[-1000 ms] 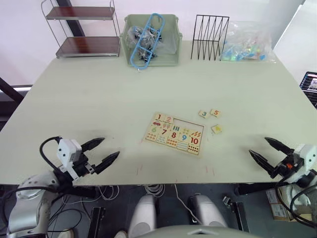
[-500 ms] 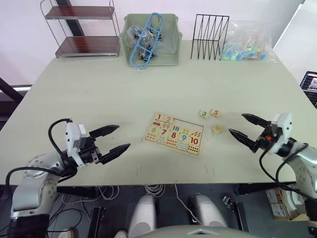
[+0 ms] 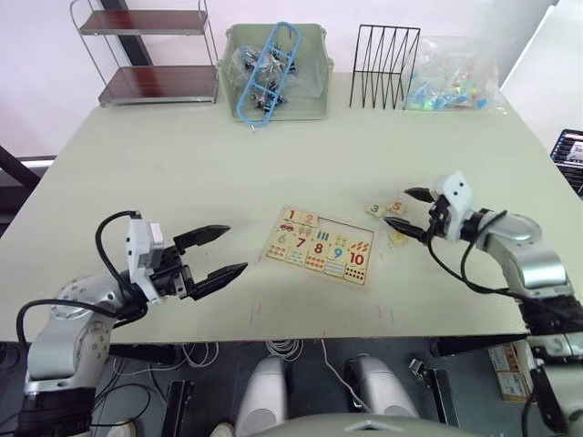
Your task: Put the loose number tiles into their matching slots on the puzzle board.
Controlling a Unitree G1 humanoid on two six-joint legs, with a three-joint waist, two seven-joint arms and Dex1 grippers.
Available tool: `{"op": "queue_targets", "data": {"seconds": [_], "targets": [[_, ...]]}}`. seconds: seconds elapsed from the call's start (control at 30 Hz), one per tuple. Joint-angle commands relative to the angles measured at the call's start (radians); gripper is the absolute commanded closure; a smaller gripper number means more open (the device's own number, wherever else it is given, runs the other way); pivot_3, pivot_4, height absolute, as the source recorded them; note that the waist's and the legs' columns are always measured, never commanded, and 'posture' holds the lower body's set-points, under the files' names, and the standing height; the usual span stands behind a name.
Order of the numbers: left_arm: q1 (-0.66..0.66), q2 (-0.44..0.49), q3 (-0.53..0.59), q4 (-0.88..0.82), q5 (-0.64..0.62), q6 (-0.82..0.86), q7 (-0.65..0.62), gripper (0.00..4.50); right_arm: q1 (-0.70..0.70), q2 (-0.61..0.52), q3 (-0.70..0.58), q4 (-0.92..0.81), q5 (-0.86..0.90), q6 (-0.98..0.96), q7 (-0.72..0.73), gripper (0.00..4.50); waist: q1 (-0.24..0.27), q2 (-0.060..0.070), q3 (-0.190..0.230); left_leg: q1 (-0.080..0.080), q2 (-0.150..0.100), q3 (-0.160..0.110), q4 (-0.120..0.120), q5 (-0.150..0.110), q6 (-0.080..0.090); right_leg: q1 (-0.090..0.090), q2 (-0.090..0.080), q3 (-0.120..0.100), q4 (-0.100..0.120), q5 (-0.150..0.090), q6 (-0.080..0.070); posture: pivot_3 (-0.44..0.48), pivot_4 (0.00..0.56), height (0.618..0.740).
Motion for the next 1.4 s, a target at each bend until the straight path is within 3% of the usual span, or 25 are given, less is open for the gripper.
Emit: {"op": "queue_targets", "data": {"seconds": [0.03,0.67,1.17,1.2,1.27,1.3,1.4], "targets": [[0.0,0.01,0.024,-0.022,-0.01,-0.02,0.0,0.08,-0.055,0.009,0.031,0.03,-0.031,0.028,0.014,0.0,0.0,0.0,0.0,0.0,0.0,0.0,0.0,0.0,0.0,0.0,0.0,0.0,0.0,0.0,0.0,0.0,0.15,0.74],[0.011,0.008,0.013,-0.014,0.009,-0.033,-0.002,0.08,-0.258,0.064,0.142,0.281,-0.152,0.045,0.126,0.0,0.0,0.001,0.0,-0.001,0.0,0.0,-0.001,0.0,0.0,0.0,0.0,0.0,-0.001,0.0,0.0,0.0,0.15,0.74],[0.007,0.002,0.004,-0.006,0.019,-0.039,0.002,0.08,-0.283,0.066,0.162,0.251,-0.201,0.143,0.157,0.0,-0.001,0.001,0.001,-0.001,0.0,0.0,-0.001,0.0,0.0,0.0,0.0,0.0,-0.001,0.0,0.0,0.0,0.15,0.74],[0.006,0.002,0.003,-0.005,0.019,-0.04,0.002,0.0,-0.284,0.067,0.162,0.253,-0.203,0.145,0.155,0.53,-0.001,0.001,0.001,-0.001,0.0,0.0,-0.001,0.0,0.0,0.0,0.0,0.0,-0.001,0.0,0.0,0.0,0.15,0.74],[0.007,0.002,0.003,-0.005,0.019,-0.04,0.002,0.0,-0.284,0.068,0.161,0.256,-0.207,0.144,0.151,1.01,-0.001,0.001,0.001,-0.001,0.0,0.0,-0.001,0.0,0.0,0.0,0.0,0.0,-0.001,0.0,0.0,0.0,0.15,0.74],[0.006,0.002,0.002,-0.005,0.02,-0.04,0.003,0.0,-0.284,0.069,0.16,0.257,-0.209,0.142,0.149,1.64,-0.001,0.001,0.001,-0.001,0.0,0.0,-0.001,0.0,0.0,0.0,0.0,0.0,-0.001,0.0,0.0,0.0,0.15,0.74],[0.008,0.002,0.001,-0.005,0.019,-0.039,0.002,0.0,-0.281,0.072,0.158,0.257,-0.212,0.14,0.143,1.64,-0.001,0.001,0.001,-0.001,0.0,0.0,-0.001,0.0,0.0,0.0,0.0,0.0,-0.001,0.0,0.0,0.0,0.15,0.74]]}}
